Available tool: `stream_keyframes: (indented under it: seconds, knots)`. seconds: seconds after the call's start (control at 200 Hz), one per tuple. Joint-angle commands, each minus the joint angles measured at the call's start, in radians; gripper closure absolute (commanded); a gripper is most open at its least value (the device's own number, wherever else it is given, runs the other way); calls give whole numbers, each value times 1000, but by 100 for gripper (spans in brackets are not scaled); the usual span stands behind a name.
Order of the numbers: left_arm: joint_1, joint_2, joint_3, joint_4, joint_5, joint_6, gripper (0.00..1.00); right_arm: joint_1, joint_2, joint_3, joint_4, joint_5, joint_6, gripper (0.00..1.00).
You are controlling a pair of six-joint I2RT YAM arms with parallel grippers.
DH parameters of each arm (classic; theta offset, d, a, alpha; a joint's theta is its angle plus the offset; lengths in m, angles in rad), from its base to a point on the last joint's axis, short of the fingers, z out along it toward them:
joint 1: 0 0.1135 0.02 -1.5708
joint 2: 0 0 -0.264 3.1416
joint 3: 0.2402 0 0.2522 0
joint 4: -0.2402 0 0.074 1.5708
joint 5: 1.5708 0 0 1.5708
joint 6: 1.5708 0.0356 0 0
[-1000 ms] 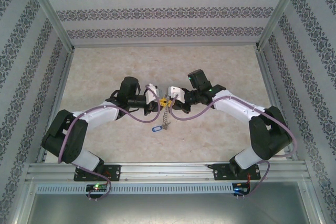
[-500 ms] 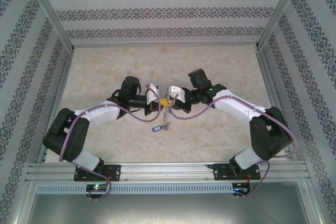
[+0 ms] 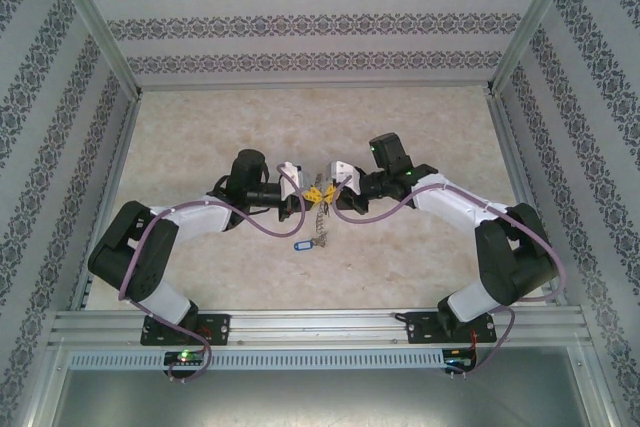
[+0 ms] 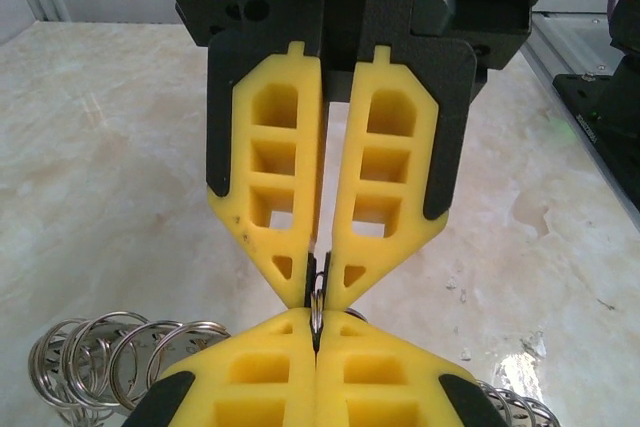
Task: Put the keys on the keyring
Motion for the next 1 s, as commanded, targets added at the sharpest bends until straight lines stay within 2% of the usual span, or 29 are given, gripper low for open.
stream_keyframes:
  seconds: [0.0,0.215,0.639,0.994]
  knots:
    - [-8,11,-23,79,25,-14,100,-21,-38,-2,-13,-79,-1,88]
    - [-6,10,-31,90,20,-21,100,-23,-25,1,-34,-94,-5,87]
    - [-6,8,-39,140,12,-54,100,28,43,22,-45,-30,-17,87]
    - [-7,37,-45,226,59,-88,100,46,70,-15,153,-43,61,86]
